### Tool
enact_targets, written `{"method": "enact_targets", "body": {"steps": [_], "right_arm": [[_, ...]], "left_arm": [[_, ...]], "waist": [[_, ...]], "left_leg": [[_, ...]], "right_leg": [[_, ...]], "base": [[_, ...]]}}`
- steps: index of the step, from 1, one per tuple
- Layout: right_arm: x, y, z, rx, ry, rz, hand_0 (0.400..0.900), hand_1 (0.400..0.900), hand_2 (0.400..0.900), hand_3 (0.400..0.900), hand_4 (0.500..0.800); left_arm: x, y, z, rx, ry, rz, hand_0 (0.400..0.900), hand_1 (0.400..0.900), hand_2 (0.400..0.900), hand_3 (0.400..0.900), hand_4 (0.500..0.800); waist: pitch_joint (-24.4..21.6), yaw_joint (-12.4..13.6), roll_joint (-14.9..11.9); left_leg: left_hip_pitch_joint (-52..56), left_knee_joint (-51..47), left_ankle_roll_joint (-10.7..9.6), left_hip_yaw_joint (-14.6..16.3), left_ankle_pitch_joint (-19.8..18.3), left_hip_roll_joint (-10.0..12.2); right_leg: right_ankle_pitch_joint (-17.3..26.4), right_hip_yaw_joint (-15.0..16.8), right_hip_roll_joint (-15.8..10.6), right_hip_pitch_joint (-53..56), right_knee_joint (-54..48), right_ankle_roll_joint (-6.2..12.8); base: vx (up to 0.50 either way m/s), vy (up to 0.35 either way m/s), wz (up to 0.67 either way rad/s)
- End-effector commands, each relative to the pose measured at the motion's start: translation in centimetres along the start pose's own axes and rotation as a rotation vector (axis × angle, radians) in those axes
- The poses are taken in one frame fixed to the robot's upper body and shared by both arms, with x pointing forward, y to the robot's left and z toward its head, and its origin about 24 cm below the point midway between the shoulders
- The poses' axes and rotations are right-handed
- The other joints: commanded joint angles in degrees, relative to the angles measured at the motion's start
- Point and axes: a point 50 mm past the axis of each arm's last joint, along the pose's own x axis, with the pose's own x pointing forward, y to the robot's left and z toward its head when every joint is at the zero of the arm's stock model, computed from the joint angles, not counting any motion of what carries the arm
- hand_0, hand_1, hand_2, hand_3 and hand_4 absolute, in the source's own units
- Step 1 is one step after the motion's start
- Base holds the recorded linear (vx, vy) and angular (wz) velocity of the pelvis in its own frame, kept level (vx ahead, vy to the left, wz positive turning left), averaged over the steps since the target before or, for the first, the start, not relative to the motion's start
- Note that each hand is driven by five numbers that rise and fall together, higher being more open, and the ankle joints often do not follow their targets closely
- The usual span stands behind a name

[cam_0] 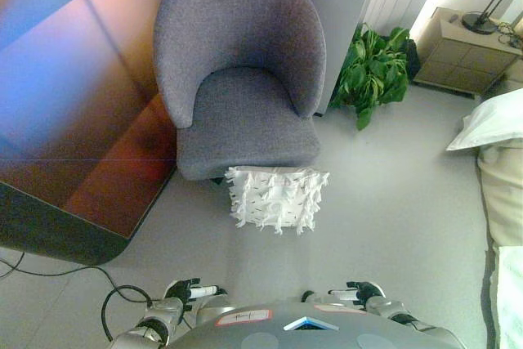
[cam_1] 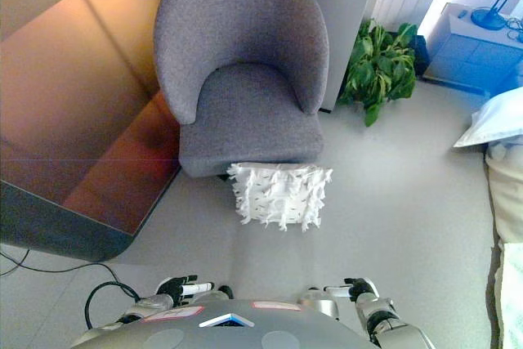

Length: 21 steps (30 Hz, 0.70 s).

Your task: Pick up the pillow and put it on the sofa.

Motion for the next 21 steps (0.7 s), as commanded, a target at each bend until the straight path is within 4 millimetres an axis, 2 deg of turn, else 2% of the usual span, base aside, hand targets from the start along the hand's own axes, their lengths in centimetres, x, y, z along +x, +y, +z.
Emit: {"method": "enact_targets", "body": {"steps": [1, 6, 11, 13, 15, 16, 18, 19, 21], "right_arm": [[0.1, -0.1, 0.9, -0.072, 0.017, -0.002, 0.9, 0.9, 0.9, 0.9, 0.8], [0.1, 0.0, 1.2, -0.071, 0.012, 0.003, 0.9, 0.9, 0.9, 0.9, 0.8], [0.0, -0.1, 1.5, -0.026, 0.006, -0.007, 0.9, 0.9, 0.9, 0.9, 0.8], [0.0, -0.4, 1.7, -0.015, 0.001, -0.012, 0.9, 0.9, 0.9, 0.9, 0.8], [0.1, -0.8, 1.7, -0.016, -0.004, -0.016, 0.9, 0.9, 0.9, 0.9, 0.8], [0.1, -0.9, 1.7, -0.025, -0.005, -0.017, 0.9, 0.9, 0.9, 0.9, 0.8], [0.1, -1.4, 1.3, -0.072, 0.008, -0.024, 0.9, 0.9, 0.9, 0.9, 0.8], [0.1, -1.5, 1.1, -0.076, 0.015, -0.03, 0.9, 0.9, 0.9, 0.9, 0.8], [0.1, -2.0, 0.5, -0.077, 0.024, -0.042, 0.9, 0.9, 0.9, 0.9, 0.8]], "left_arm": [[0.2, 0.2, 2.3, -0.026, -0.042, 0.015, 0.9, 0.9, 0.9, 0.9, 0.8], [0.2, 0.5, 2.3, -0.023, -0.033, 0.028, 0.9, 0.9, 0.9, 0.9, 0.8], [0.2, 1.1, 2.8, -0.02, -0.038, 0.048, 0.9, 0.9, 0.9, 0.9, 0.8], [0.2, 1.1, 3.3, -0.055, -0.056, 0.043, 0.9, 0.9, 0.9, 0.9, 0.8], [0.2, 0.9, 3.6, -0.105, -0.065, 0.049, 0.9, 0.9, 0.9, 0.9, 0.8], [0.2, 0.9, 3.5, -0.116, -0.067, 0.051, 0.9, 0.9, 0.9, 0.9, 0.8], [0.2, 1.0, 3.2, -0.155, -0.079, 0.055, 0.9, 0.9, 0.9, 0.9, 0.8], [0.2, 1.0, 3.2, -0.166, -0.081, 0.053, 0.9, 0.9, 0.9, 0.9, 0.8], [0.1, 1.0, 2.9, -0.195, -0.082, 0.042, 0.9, 0.9, 0.9, 0.9, 0.8]], "waist": [[1.0, -0.3, -0.1], [1.3, -0.4, 0.0], [2.3, -1.2, 0.0], [3.1, -1.5, -0.4], [4.0, -1.8, -1.4], [4.4, -1.7, -1.7], [5.9, -0.9, -2.1], [6.4, -0.7, -1.8], [7.8, 0.0, -0.8]], "left_leg": [[1.6, -0.4, 3.0, -1.8, -4.4, -2.9], [1.5, -0.4, 3.1, -1.6, -4.2, -2.5], [0.8, 0.8, 2.9, -2.3, -3.7, -1.1], [-0.8, 4.3, 2.4, -2.8, -4.0, -0.1], [-2.5, 10.8, 1.9, -1.9, -4.9, 1.4], [-3.7, 14.2, 1.7, -1.7, -4.4, 2.1], [-9.4, 23.2, 1.4, -3.7, -0.5, 3.4], [-10.6, 23.5, 1.2, -3.9, 0.4, 3.7], [-12.0, 18.8, 0.2, -2.1, 2.9, 4.8]], "right_leg": [[-0.5, 0.8, 1.5, -0.7, 0.5, 1.35], [-1.6, 0.7, 1.8, -1.3, 2.3, 1.0], [-4.2, 3.2, 3.1, -3.7, 6.9, -0.22], [-4.6, 4.4, 3.6, -4.8, 7.9, -1.18], [-4.5, 4.4, 3.4, -5.5, 8.8, -2.16], [-4.4, 4.4, 3.2, -5.7, 8.9, -2.59], [-4.5, 5.4, 3.3, -5.3, 9.6, -3.82], [-4.8, 5.7, 3.5, -5.0, 9.8, -3.88], [-5.8, 5.4, 3.7, -2.8, 9.5, -3.45]], "base": [[0.0, 0.0, 0.0], [0.01, -0.047, -0.02], [0.0, -0.137, -0.02], [-0.01, -0.197, -0.09], [0.02, -0.173, -0.2], [0.05, -0.155, -0.35], [0.09, -0.127, -0.43], [0.18, 0.003, -0.31], [0.24, 0.111, -0.1]]}}
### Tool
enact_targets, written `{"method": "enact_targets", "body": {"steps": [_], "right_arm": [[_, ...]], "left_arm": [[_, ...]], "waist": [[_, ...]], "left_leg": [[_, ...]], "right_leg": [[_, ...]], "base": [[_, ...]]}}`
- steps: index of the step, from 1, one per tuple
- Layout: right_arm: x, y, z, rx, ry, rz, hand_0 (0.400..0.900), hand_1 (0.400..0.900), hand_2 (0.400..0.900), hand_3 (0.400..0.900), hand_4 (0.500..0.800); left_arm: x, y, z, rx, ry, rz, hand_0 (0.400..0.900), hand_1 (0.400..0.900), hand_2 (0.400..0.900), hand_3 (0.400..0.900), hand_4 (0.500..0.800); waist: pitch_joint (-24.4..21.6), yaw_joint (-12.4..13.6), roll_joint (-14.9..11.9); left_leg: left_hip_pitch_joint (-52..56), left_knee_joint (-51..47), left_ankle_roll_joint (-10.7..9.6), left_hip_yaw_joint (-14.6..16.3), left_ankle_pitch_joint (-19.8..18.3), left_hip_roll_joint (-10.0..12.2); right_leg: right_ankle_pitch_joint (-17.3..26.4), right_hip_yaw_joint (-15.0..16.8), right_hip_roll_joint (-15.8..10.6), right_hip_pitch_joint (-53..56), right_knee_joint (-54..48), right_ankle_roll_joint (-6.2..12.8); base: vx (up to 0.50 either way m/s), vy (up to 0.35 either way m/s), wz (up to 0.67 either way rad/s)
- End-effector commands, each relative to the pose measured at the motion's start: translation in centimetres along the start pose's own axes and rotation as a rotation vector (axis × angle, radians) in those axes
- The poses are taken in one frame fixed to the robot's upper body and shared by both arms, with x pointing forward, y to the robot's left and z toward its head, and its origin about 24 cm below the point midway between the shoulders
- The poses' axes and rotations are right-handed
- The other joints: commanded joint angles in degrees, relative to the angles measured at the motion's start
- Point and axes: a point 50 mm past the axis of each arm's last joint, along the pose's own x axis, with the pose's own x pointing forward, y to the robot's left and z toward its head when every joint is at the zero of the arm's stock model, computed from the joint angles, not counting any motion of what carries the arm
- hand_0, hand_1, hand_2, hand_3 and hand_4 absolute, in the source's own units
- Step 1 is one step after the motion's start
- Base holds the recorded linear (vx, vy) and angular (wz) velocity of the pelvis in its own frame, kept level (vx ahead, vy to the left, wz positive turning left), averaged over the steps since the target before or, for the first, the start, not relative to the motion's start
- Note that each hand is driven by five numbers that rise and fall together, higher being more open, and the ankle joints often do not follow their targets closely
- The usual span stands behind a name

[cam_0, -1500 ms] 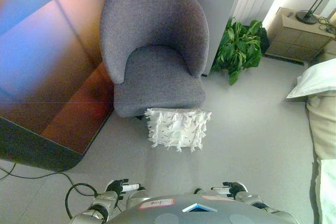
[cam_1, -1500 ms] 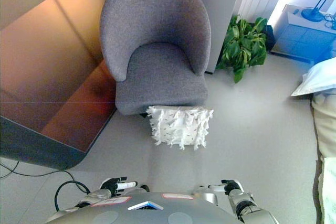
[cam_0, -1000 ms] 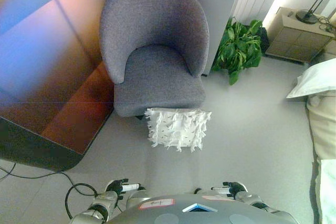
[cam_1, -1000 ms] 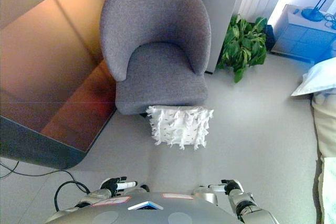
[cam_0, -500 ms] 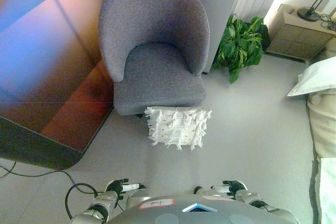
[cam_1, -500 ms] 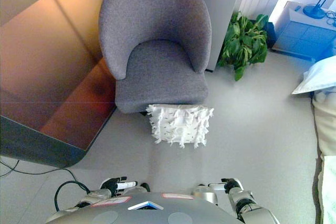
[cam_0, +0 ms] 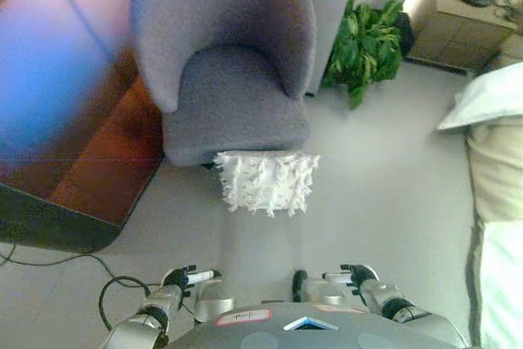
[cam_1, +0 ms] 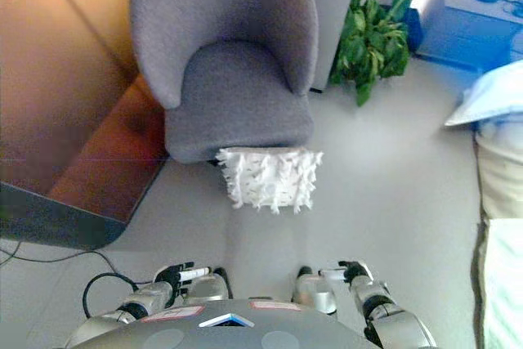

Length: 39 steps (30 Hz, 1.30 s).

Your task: Pick up the pillow and put it on the sofa.

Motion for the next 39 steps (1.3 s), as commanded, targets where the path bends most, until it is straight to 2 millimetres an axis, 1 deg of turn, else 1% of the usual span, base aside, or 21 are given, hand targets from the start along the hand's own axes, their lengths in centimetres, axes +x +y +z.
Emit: {"method": "enact_targets", "body": {"steps": [1, 4, 6, 9, 10, 11, 13, 15, 17, 18, 19, 20, 21, 23, 27, 30, 32, 33, 35, 37, 39], "right_arm": [[0.0, -2.0, -2.7, -0.078, 0.09, -0.051, 0.9, 0.9, 0.9, 0.9, 0.8], [-0.1, -2.5, -3.2, -0.066, 0.094, -0.058, 0.9, 0.9, 0.9, 0.9, 0.8], [-0.1, -2.4, -3.6, -0.074, 0.095, -0.058, 0.9, 0.9, 0.9, 0.9, 0.8], [-0.1, -2.2, -3.9, -0.091, 0.103, -0.053, 0.9, 0.9, 0.9, 0.9, 0.8], [-0.1, -2.1, -3.9, -0.089, 0.105, -0.051, 0.9, 0.9, 0.9, 0.9, 0.8], [-0.1, -2.0, -3.7, -0.083, 0.101, -0.045, 0.9, 0.9, 0.9, 0.9, 0.8], [0.0, -1.7, -3.3, -0.067, 0.094, -0.039, 0.9, 0.9, 0.9, 0.9, 0.8], [0.0, -1.5, -2.7, -0.025, 0.072, -0.026, 0.9, 0.9, 0.9, 0.9, 0.8], [0.0, -1.6, -2.1, -0.036, 0.047, -0.02, 0.9, 0.9, 0.9, 0.9, 0.8], [0.1, -1.7, -1.7, -0.027, 0.035, -0.02, 0.9, 0.9, 0.9, 0.9, 0.8], [0.1, -1.7, -1.6, -0.026, 0.032, -0.02, 0.9, 0.9, 0.9, 0.9, 0.8], [0.1, -1.8, -1.3, -0.032, 0.02, -0.022, 0.9, 0.9, 0.9, 0.9, 0.8], [0.1, -1.8, -1.2, -0.034, 0.017, -0.025, 0.9, 0.9, 0.9, 0.9, 0.8], [0.1, -2.0, -0.6, -0.034, -0.007, -0.041, 0.9, 0.9, 0.9, 0.9, 0.8], [0.1, -2.4, -0.2, -0.088, -0.025, -0.072, 0.9, 0.9, 0.9, 0.9, 0.8], [0.1, -2.5, 0.2, -0.146, -0.027, -0.093, 0.9, 0.9, 0.9, 0.9, 0.8], [0.0, -2.9, 1.1, -0.198, -0.048, -0.134, 0.9, 0.9, 0.9, 0.9, 0.8], [0.0, -3.1, 1.5, -0.213, -0.058, -0.152, 0.9, 0.9, 0.9, 0.9, 0.8], [-0.1, -3.6, 2.6, -0.259, -0.089, -0.191, 0.9, 0.9, 0.9, 0.9, 0.8], [-0.2, -3.8, 3.3, -0.304, -0.103, -0.215, 0.9, 0.9, 0.9, 0.9, 0.8], [-0.2, -3.9, 3.5, -0.331, -0.101, -0.232, 0.9, 0.9, 0.9, 0.9, 0.8]], "left_arm": [[0.0, -0.3, 0.3, -0.036, -0.011, -0.013, 0.9, 0.9, 0.9, 0.9, 0.8], [0.0, -0.5, -0.6, -0.042, 0.021, -0.015, 0.9, 0.9, 0.9, 0.9, 0.8], [-0.1, -0.5, -1.6, -0.051, 0.042, -0.01, 0.9, 0.9, 0.9, 0.9, 0.8], [-0.2, -0.9, -2.2, -0.073, 0.055, -0.006, 0.9, 0.9, 0.9, 0.9, 0.8], [-0.2, -0.9, -2.3, -0.077, 0.058, -0.003, 0.9, 0.9, 0.9, 0.9, 0.8], [-0.2, -0.9, -2.2, -0.081, 0.061, 0.004, 0.9, 0.9, 0.9, 0.9, 0.8], [-0.2, -0.5, -2.1, -0.07, 0.061, 0.021, 0.9, 0.9, 0.9, 0.9, 0.8], [-0.1, 0.2, -1.5, -0.06, 0.03, 0.038, 0.9, 0.9, 0.9, 0.9, 0.8], [-0.1, 0.7, -0.7, -0.031, 0.01, 0.035, 0.9, 0.9, 0.9, 0.9, 0.8], [0.0, 0.9, -0.3, -0.025, 0.001, 0.04, 0.9, 0.9, 0.9, 0.9, 0.8], [0.0, 1.0, -0.2, -0.024, -0.001, 0.041, 0.9, 0.9, 0.9, 0.9, 0.8], [0.0, 1.1, -0.3, -0.013, -0.001, 0.041, 0.9, 0.9, 0.9, 0.9, 0.8], [0.0, 1.2, -0.3, -0.008, 0.0, 0.04, 0.9, 0.9, 0.9, 0.9, 0.8], [-0.1, 1.6, -0.3, 0.014, 0.001, 0.045, 0.9, 0.9, 0.9, 0.9, 0.8], [-0.1, 2.4, 0.5, 0.047, -0.009, 0.061, 0.9, 0.9, 0.9, 0.9, 0.8], [0.0, 2.8, 1.7, 0.05, -0.026, 0.074, 0.9, 0.9, 0.9, 0.9, 0.8], [0.0, 3.0, 2.8, 0.061, -0.048, 0.08, 0.9, 0.9, 0.9, 0.9, 0.8], [0.0, 3.1, 3.2, 0.067, -0.058, 0.08, 0.9, 0.9, 0.9, 0.9, 0.8], [0.0, 3.0, 3.8, 0.081, -0.075, 0.076, 0.9, 0.9, 0.9, 0.9, 0.8], [0.0, 3.2, 3.9, 0.094, -0.082, 0.07, 0.9, 0.9, 0.9, 0.9, 0.8], [0.0, 3.4, 3.6, 0.107, -0.074, 0.071, 0.9, 0.9, 0.9, 0.9, 0.8]], "waist": [[2.0, -0.1, 2.6], [2.2, 1.4, 4.2], [2.0, 2.2, 4.7], [1.4, 2.8, 5.3], [1.3, 3.0, 5.3], [1.1, 3.4, 5.1], [0.8, 4.2, 4.6], [0.7, 5.3, 3.6], [0.3, 5.8, 2.7], [0.0, 6.4, 2.2], [-0.1, 6.5, 2.2], [-0.5, 7.1, 1.7], [-0.8, 7.3, 1.6], [-1.9, 7.8, 1.1], [-2.8, 7.3, 0.9], [-2.5, 6.5, 1.3], [-1.6, 5.6, 1.9], [-1.2, 5.3, 2.0], [-0.5, 4.2, 1.5], [-0.1, 3.1, 1.0], [0.0, 2.7, 0.7]], "left_leg": [[-2.0, -7.7, 0.9, 3.5, 5.0, 1.7], [-4.2, -18.3, -1.2, 3.3, 11.5, 1.9], [-5.9, -22.0, -1.7, 2.8, 13.0, 2.4], [-6.6, -21.7, -1.8, 4.5, 13.2, 3.1], [-6.6, -21.0, -1.6, 4.9, 12.8, 3.1], [-6.6, -20.8, -0.8, 6.0, 10.5, 3.1], [-8.0, -17.5, 0.0, 4.2, 9.1, 2.8], [-12.8, -6.9, 0.6, 1.4, 7.0, 3.1], [-14.9, -0.4, 1.6, 2.2, 4.2, 3.9], [-15.9, 2.1, 2.5, 0.8, 2.2, 3.0], [-16.0, 2.3, 2.6, 0.7, 2.0, 2.8], [-16.3, 4.0, 3.7, -0.1, -0.4, 1.1], [-16.3, 4.0, 4.0, 0.1, -0.7, 0.9], [-15.2, 3.0, 5.9, 0.7, -2.9, -1.5], [-12.3, -0.5, 8.8, 1.8, -5.3, -5.1], [-9.6, -3.1, 8.6, 1.8, -5.1, -5.8], [-7.3, -5.2, 7.7, 1.4, -4.7, -5.3], [-6.6, -5.7, 7.2, 1.2, -4.6, -5.1], [-5.0, -6.8, 6.4, -0.2, -5.5, -5.5], [-3.0, -7.4, 6.1, -1.5, -8.0, -5.6], [-1.3, -7.2, 6.0, -2.3, -10.1, -5.2]], "right_leg": [[-3.4, -2.2, 3.5, 2.2, 3.2, 0.35], [-5.5, -3.7, 3.6, 6.3, 2.0, 1.06], [-8.1, -3.7, 3.6, 8.6, 2.3, 1.32], [-10.9, -4.0, 3.0, 10.7, 3.3, 1.59], [-11.5, -4.0, 2.6, 11.2, 3.8, 1.74], [-12.0, -4.3, 1.6, 11.5, 5.0, 2.33], [-13.4, -4.0, 0.1, 11.9, 7.4, 3.2], [-15.2, -3.5, -0.9, 12.7, 10.0, 3.33], [-15.0, -4.3, -3.1, 13.6, 11.2, 4.33], [-14.4, -4.3, -4.6, 14.2, 11.8, 4.87], [-14.3, -4.2, -4.8, 14.2, 11.9, 4.93], [-11.7, -4.2, -6.7, 14.9, 12.9, 5.14], [-10.5, -4.1, -7.1, 14.9, 13.0, 5.21], [-3.2, -4.0, -10.1, 14.6, 15.5, 6.02], [1.8, -3.7, -10.2, 9.9, 18.9, 6.6], [0.4, -4.6, -9.4, 4.5, 15.0, 6.17], [1.8, -4.0, -9.9, -1.9, 11.4, 6.11], [3.3, -3.6, -10.3, -4.1, 9.2, 6.31], [10.2, -1.9, -12.1, -9.1, 3.9, 7.63], [15.7, -0.2, -14.1, -13.6, 0.4, 9.05], [17.0, -0.7, -14.9, -14.5, -1.7, 9.62]], "base": [[0.29, 0.162, 0.04], [0.35, 0.17, -0.06], [0.41, 0.183, -0.16], [0.39, 0.21, -0.11], [0.47, 0.281, -0.1], [0.46, 0.279, -0.09], [0.43, 0.229, -0.03], [0.44, 0.188, 0.09], [0.49, 0.252, 0.16], [0.36, 0.212, 0.11], [0.45, 0.275, 0.02], [0.31, 0.188, -0.04], [0.43, 0.265, -0.06], [0.41, 0.273, -0.02], [0.32, 0.182, 0.06], [0.21, 0.002, 0.16], [0.07, -0.121, 0.32], [0.06, -0.2, 0.5], [0.11, -0.224, 0.56], [0.21, -0.27, 0.64], [0.28, -0.316, 0.57]]}}
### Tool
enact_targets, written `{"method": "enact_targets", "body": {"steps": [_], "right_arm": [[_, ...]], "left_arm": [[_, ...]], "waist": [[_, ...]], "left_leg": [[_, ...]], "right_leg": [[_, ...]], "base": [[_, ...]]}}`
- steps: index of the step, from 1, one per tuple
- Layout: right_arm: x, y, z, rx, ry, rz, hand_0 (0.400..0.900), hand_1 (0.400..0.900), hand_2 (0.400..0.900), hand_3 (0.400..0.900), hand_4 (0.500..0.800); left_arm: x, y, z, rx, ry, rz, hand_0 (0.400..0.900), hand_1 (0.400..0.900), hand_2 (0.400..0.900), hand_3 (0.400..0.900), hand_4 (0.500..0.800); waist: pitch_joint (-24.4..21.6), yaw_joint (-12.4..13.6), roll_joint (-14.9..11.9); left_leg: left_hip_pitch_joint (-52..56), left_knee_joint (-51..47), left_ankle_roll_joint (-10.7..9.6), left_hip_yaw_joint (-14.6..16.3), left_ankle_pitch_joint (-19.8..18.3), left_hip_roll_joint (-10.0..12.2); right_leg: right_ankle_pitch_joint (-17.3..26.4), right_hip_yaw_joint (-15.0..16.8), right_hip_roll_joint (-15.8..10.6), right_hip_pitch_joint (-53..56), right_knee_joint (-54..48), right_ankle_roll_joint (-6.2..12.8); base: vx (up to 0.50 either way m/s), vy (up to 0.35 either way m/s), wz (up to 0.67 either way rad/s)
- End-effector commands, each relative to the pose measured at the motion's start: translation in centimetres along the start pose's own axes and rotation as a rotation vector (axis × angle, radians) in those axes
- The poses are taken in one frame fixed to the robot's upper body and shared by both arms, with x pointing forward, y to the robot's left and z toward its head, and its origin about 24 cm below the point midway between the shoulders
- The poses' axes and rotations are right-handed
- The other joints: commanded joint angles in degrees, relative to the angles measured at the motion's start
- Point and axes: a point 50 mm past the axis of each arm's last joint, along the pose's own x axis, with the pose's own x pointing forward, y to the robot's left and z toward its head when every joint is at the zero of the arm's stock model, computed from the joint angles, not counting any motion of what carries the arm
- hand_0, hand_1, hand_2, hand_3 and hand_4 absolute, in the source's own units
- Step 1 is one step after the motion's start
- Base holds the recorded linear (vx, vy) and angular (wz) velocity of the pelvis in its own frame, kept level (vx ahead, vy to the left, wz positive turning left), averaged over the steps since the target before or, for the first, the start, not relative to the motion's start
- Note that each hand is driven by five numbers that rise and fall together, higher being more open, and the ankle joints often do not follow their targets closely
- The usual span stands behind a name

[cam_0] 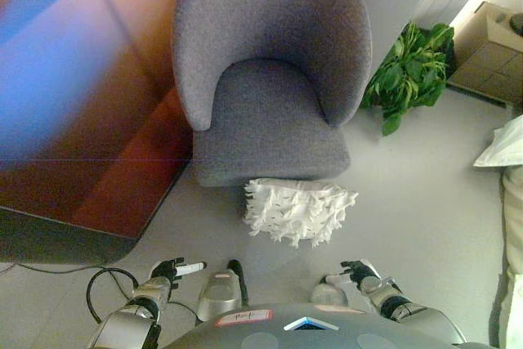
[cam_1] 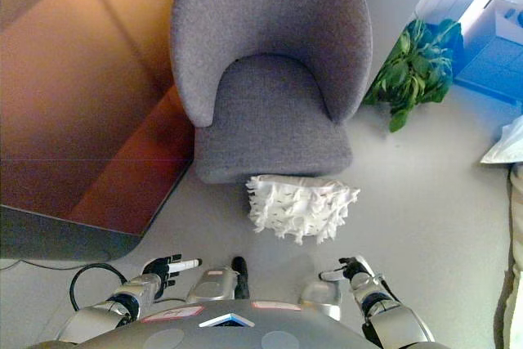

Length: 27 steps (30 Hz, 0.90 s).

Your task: Pick up the pillow and put it on the sofa.

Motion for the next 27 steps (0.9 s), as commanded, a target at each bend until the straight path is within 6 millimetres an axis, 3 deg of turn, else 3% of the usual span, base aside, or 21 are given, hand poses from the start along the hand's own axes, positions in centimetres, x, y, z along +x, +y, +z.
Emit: {"method": "enact_targets", "body": {"steps": [1, 4, 7, 9, 11, 15, 20, 27], "right_arm": [[0.2, -3.5, 0.4, -0.131, 0.022, -0.14, 0.9, 0.9, 0.9, 0.9, 0.8], [0.2, -3.4, 0.9, -0.179, 0.016, -0.154, 0.9, 0.9, 0.9, 0.9, 0.8], [0.2, -4.0, 1.4, -0.26, -0.005, -0.229, 0.9, 0.9, 0.9, 0.9, 0.8], [0.1, -4.5, 2.1, -0.333, -0.042, -0.3, 0.9, 0.9, 0.9, 0.9, 0.8], [-0.1, -6.2, 4.2, -0.415, -0.1, -0.39, 0.9, 0.9, 0.9, 0.9, 0.8], [-1.0, -10.1, 8.6, -0.474, -0.172, -0.581, 0.9, 0.9, 0.9, 0.9, 0.8], [-2.7, -13.3, 13.4, -0.469, -0.23, -0.685, 0.9, 0.9, 0.9, 0.9, 0.8], [-4.8, -17.1, 16.9, -0.454, -0.261, -0.784, 0.9, 0.9, 0.9, 0.9, 0.8]], "left_arm": [[0.0, 1.6, 1.9, 0.034, -0.066, 0.026, 0.9, 0.9, 0.9, 0.9, 0.8], [0.0, 1.8, 0.9, 0.017, -0.041, 0.038, 0.9, 0.9, 0.9, 0.9, 0.8], [-0.1, 1.4, -0.1, -0.019, -0.031, 0.044, 0.9, 0.9, 0.9, 0.9, 0.8], [-0.1, 0.9, -0.7, -0.045, -0.022, 0.03, 0.9, 0.9, 0.9, 0.9, 0.8], [-0.1, 0.0, -0.4, -0.04, -0.037, -0.002, 0.9, 0.9, 0.9, 0.9, 0.8], [0.0, -1.1, 0.5, 0.001, -0.055, -0.041, 0.9, 0.9, 0.9, 0.9, 0.8], [0.0, -0.7, 1.7, 0.003, -0.087, -0.05, 0.9, 0.9, 0.9, 0.9, 0.8], [-0.1, 0.6, 2.9, -0.027, -0.13, -0.055, 0.9, 0.9, 0.9, 0.9, 0.8]], "waist": [[3.2, 0.3, -1.0], [3.3, 0.6, -2.0], [4.0, 0.6, -1.9], [4.4, 0.8, -1.3], [4.8, 1.2, 0.0], [6.6, 2.1, 2.5], [9.7, 3.6, 4.8], [14.2, 5.5, 7.1]], "left_leg": [[2.4, 3.1, -2.8, -3.0, -4.2, 2.5], [3.5, 5.8, -4.0, -3.8, -6.0, 5.3], [3.6, 8.7, -5.1, -6.7, -6.7, 8.7], [7.0, 6.3, -6.1, -6.5, -5.6, 9.9], [8.5, 2.8, -7.1, -6.2, -3.6, 10.9], [7.9, -1.6, -8.5, -8.0, -0.6, 10.5], [5.4, -1.7, -8.9, -9.7, 0.2, 9.2], [-2.5, 3.6, -8.6, -13.1, -0.1, 7.5]], "right_leg": [[15.3, 1.6, -2.4, -5.0, -0.7, -0.66], [14.2, 0.6, -2.2, -4.9, 0.1, -0.35], [10.0, 3.2, -1.0, -4.4, 4.9, -0.36], [7.8, 1.6, -0.6, -5.0, 8.0, -0.25], [7.1, -0.6, -0.7, -6.7, 9.6, -0.76], [6.7, -1.8, -1.3, -10.4, 12.3, -1.07], [7.0, -2.0, -4.1, -14.2, 15.3, -0.62], [6.4, 0.5, -7.0, -18.8, 19.2, -0.03]], "base": [[0.29, -0.347, 0.43], [0.27, -0.424, 0.39], [0.25, -0.37, 0.52], [0.17, -0.18, 0.26], [0.02, -0.092, 0.24], [-0.03, -0.041, 0.43], [-0.02, 0.0, 0.31], [-0.03, 0.011, 0.25]]}}
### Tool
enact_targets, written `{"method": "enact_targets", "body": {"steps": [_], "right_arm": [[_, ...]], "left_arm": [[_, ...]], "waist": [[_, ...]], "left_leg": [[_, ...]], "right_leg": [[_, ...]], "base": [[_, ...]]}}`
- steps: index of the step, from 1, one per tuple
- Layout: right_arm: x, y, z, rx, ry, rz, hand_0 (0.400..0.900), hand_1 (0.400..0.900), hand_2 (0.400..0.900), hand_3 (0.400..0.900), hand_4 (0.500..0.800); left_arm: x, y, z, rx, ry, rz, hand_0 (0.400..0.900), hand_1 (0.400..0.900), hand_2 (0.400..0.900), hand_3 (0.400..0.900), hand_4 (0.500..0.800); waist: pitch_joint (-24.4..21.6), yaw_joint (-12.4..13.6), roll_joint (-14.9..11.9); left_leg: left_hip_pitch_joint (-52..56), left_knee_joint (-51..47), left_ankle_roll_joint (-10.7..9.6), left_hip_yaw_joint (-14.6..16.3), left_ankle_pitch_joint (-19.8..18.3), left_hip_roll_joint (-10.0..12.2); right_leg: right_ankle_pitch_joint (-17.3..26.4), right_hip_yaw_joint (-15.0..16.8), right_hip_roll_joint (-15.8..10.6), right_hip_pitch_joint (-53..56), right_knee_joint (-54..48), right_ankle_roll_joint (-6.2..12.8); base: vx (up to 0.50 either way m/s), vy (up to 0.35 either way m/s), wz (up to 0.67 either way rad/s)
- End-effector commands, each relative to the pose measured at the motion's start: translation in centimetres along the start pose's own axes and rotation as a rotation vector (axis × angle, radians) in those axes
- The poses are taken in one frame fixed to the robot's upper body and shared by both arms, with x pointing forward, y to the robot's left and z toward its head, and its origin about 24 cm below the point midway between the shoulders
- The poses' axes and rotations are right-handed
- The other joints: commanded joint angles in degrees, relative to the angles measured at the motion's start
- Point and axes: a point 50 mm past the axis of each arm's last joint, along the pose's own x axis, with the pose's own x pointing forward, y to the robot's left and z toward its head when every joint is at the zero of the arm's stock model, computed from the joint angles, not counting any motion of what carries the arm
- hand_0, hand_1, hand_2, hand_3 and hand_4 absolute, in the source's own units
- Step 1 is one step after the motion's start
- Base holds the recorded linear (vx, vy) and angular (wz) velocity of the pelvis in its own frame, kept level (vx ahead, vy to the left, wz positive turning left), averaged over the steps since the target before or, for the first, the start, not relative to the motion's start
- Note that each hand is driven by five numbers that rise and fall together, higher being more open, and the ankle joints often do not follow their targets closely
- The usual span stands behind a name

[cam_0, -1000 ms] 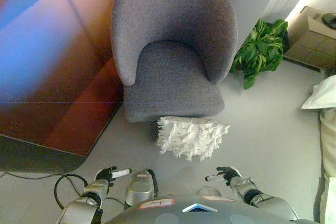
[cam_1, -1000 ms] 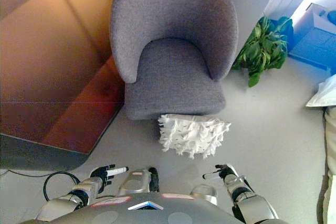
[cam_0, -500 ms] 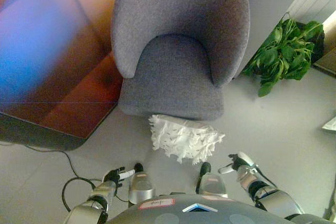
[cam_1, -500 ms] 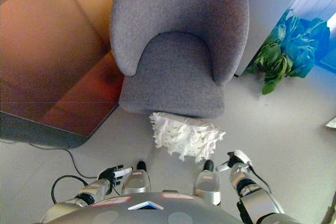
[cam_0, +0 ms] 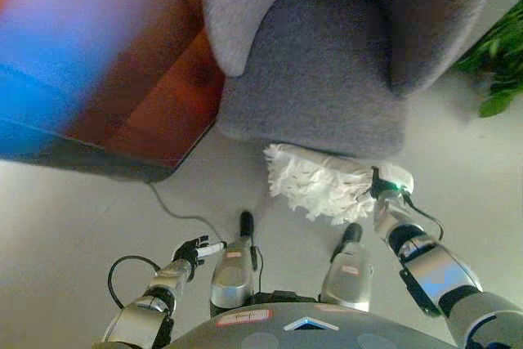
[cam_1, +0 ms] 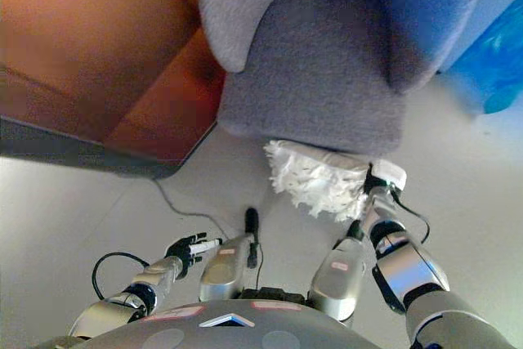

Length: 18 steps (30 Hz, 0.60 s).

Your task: Pick up the pillow and put it on the sofa.

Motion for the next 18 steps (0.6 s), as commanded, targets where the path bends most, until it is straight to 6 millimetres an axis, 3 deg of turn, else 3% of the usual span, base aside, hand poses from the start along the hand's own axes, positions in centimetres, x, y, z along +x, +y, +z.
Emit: {"method": "enact_targets", "body": {"steps": [1, 18], "right_arm": [[1.3, -4.9, 0.6, 0.004, 0.013, -0.135, 0.9, 0.9, 0.9, 0.9, 0.8], [2.6, -14.5, 1.0, -0.036, 0.019, -0.3, 0.9, 0.9, 0.9, 0.9, 0.8]], "left_arm": [[-0.5, 3.9, -0.5, 0.021, 0.015, 0.074, 0.9, 0.9, 0.9, 0.9, 0.8], [-0.4, 2.9, 1.4, -0.118, -0.094, 0.011, 0.9, 0.9, 0.9, 0.9, 0.8]], "waist": [[2.3, 2.4, -1.5], [7.7, 4.7, 3.4]], "left_leg": [[2.8, 6.0, 1.0, -3.2, -6.3, 3.8], [-10.0, 11.0, 0.8, -5.4, -4.1, 1.3]], "right_leg": [[8.9, 4.6, -4.6, -5.9, -2.5, 2.42], [7.3, 7.4, -6.2, -13.1, -0.1, 3.18]], "base": [[-0.05, 0.002, 0.18], [-0.04, 0.041, 0.08]]}}
